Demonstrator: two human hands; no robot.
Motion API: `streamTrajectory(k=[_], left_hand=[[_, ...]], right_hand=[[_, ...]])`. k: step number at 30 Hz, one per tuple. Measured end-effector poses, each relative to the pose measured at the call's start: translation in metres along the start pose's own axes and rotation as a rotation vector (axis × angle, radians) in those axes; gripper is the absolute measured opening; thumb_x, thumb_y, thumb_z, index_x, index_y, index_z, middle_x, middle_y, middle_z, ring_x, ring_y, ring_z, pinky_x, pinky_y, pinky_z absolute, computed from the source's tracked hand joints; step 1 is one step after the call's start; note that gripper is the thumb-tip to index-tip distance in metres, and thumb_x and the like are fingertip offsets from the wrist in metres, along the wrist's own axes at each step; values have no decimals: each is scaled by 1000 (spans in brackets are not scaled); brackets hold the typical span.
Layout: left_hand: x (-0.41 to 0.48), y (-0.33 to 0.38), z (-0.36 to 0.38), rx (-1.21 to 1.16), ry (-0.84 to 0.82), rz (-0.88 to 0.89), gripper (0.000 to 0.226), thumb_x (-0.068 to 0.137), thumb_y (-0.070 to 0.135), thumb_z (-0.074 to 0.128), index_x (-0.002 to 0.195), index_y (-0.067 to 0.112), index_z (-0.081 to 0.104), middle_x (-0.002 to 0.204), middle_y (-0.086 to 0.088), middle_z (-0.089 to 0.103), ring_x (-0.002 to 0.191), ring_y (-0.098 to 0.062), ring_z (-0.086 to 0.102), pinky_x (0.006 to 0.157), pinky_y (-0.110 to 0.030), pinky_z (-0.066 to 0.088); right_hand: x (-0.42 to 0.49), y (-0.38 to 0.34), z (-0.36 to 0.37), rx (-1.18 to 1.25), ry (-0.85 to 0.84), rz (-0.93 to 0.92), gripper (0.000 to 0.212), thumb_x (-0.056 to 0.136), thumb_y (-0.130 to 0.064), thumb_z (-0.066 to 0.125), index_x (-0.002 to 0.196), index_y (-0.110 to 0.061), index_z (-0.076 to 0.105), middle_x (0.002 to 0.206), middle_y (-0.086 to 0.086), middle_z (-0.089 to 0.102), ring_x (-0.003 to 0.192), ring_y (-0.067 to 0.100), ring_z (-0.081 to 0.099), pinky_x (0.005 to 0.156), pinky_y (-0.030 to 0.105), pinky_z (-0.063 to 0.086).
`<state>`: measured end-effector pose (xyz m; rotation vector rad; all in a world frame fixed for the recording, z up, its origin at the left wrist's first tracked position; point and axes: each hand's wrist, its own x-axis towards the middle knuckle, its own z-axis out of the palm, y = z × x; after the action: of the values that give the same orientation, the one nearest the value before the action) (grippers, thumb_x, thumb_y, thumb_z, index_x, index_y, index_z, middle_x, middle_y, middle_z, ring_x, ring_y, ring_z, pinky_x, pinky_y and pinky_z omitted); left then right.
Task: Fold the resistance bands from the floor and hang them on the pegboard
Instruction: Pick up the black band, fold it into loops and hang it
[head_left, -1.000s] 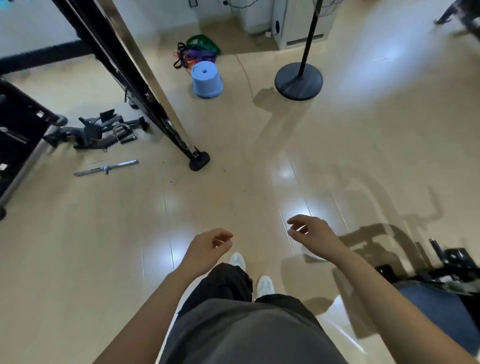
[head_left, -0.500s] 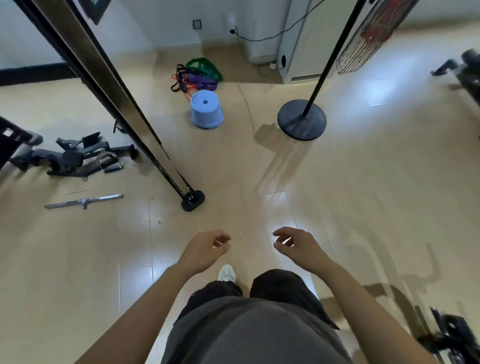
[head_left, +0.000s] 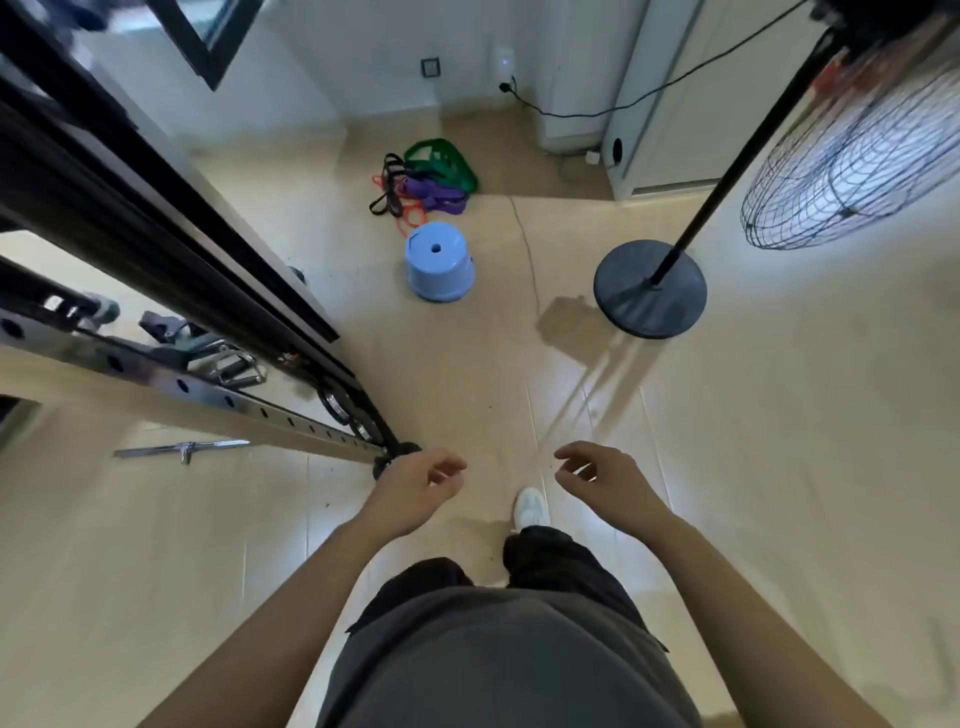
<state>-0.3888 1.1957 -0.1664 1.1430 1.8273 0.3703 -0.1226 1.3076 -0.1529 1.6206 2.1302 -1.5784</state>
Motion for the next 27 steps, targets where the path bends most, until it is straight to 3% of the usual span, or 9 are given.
streamTrajectory(k=[5, 9, 13, 14, 17, 20, 22, 24, 27], left_hand=[[58, 25, -32, -100, 66, -60, 16, 94, 29, 69, 109, 35, 71, 102, 18, 73, 95, -1, 67, 91, -28, 55], [109, 32, -63, -116, 53, -122, 18, 94, 29, 68, 111, 31, 72, 102, 18, 73, 93, -2, 68, 89, -29, 56], [178, 41, -104, -156, 76, -123, 19, 97, 27, 66, 115, 25, 70, 107, 10, 71, 101, -10, 66, 77, -7, 46], [198, 44, -116, -183, 76, -122, 19, 98, 24, 64, 116, 22, 69, 108, 7, 70, 101, -13, 65, 78, -7, 47], [263, 46, -156, -199, 19, -96, 15, 99, 22, 62, 111, 29, 67, 107, 9, 68, 99, -14, 64, 95, -28, 53], [313, 43, -199, -198, -16, -76, 21, 96, 29, 65, 96, 49, 61, 103, 19, 67, 101, -11, 65, 98, -37, 53], [338, 47, -228, -209, -26, -55, 20, 96, 28, 66, 96, 48, 62, 102, 20, 66, 101, -11, 65, 94, -31, 53], [362, 50, -256, -205, -32, -47, 13, 97, 23, 65, 102, 35, 64, 100, 19, 64, 96, -10, 62, 81, -13, 47], [396, 48, -298, -221, 0, -61, 13, 98, 21, 64, 110, 26, 66, 101, 16, 64, 90, -2, 59, 71, -7, 42]], right_hand=[[81, -34, -64, -109, -74, -39, 27, 91, -33, 66, 117, -27, 68, 98, -14, 69, 85, 4, 66, 74, 18, 50], [140, -68, -95, -152, -77, -63, 27, 91, -33, 66, 117, -26, 67, 99, -12, 69, 86, 6, 66, 84, 30, 55], [201, -98, -109, -186, -88, -62, 29, 91, -33, 66, 119, -24, 68, 100, -9, 69, 86, 7, 66, 84, 30, 55], [215, -108, -112, -192, -84, -57, 29, 91, -33, 66, 119, -24, 68, 100, -10, 69, 86, 7, 66, 84, 30, 55], [258, -139, -120, -203, -72, -32, 28, 92, -31, 65, 119, -24, 67, 101, -8, 69, 86, 7, 65, 84, 27, 54], [298, -175, -130, -180, -60, -2, 27, 93, -32, 65, 119, -26, 66, 101, -9, 68, 87, 5, 64, 79, 20, 52], [325, -200, -137, -148, -60, 9, 25, 93, -32, 65, 117, -27, 66, 100, -11, 68, 85, 4, 64, 78, 18, 51], [356, -219, -144, -133, -51, 4, 23, 90, -34, 65, 113, -31, 66, 99, -11, 67, 84, 5, 64, 77, 17, 51], [401, -241, -156, -112, -37, -28, 15, 81, -44, 62, 95, -45, 59, 94, -9, 65, 83, 12, 66, 77, 35, 57]])
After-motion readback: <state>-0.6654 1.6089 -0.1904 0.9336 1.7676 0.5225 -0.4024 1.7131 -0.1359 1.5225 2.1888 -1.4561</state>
